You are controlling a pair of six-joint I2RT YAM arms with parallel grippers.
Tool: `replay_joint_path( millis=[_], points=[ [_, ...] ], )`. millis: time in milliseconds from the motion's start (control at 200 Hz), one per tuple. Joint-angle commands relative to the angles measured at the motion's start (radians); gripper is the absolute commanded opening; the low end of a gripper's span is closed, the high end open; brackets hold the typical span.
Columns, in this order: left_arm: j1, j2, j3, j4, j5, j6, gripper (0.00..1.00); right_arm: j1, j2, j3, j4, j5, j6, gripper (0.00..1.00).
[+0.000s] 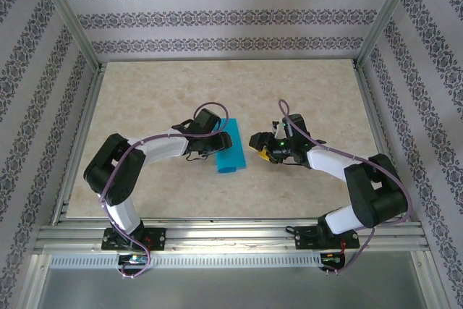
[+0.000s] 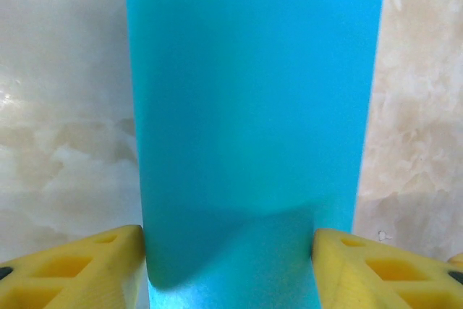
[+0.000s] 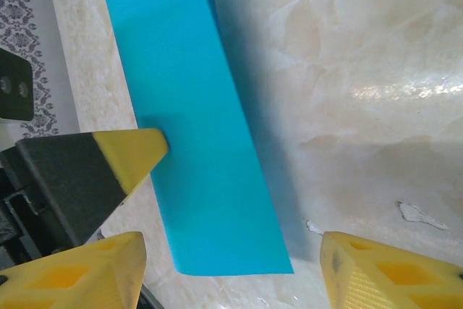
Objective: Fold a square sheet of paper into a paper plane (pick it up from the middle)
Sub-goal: First fold the square sheet of paper in half at the center of the table, then hold the square sheet of paper at the center of the table.
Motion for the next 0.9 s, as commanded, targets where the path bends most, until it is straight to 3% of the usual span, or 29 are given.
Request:
replay_joint_path(
  millis=[0, 515, 899],
  points=[
    [0.017, -0.038, -0.027, -0.034, -0.011, 0.043, 0.63, 0.017, 0.021, 0.033, 0.021, -0.010, 0.002, 0.65],
    [0.058, 0.009, 0.020, -0.176, -0.004, 0.134, 0.59, 0.057, 0.071, 0.060, 0.040, -0.005, 0.016, 0.63],
    [0.062, 0.022, -0.001, -0.146, -0.029, 0.067, 0.58, 0.061, 0.086, 0.073, 0.045, -0.007, 0.019, 0.63]
  ],
)
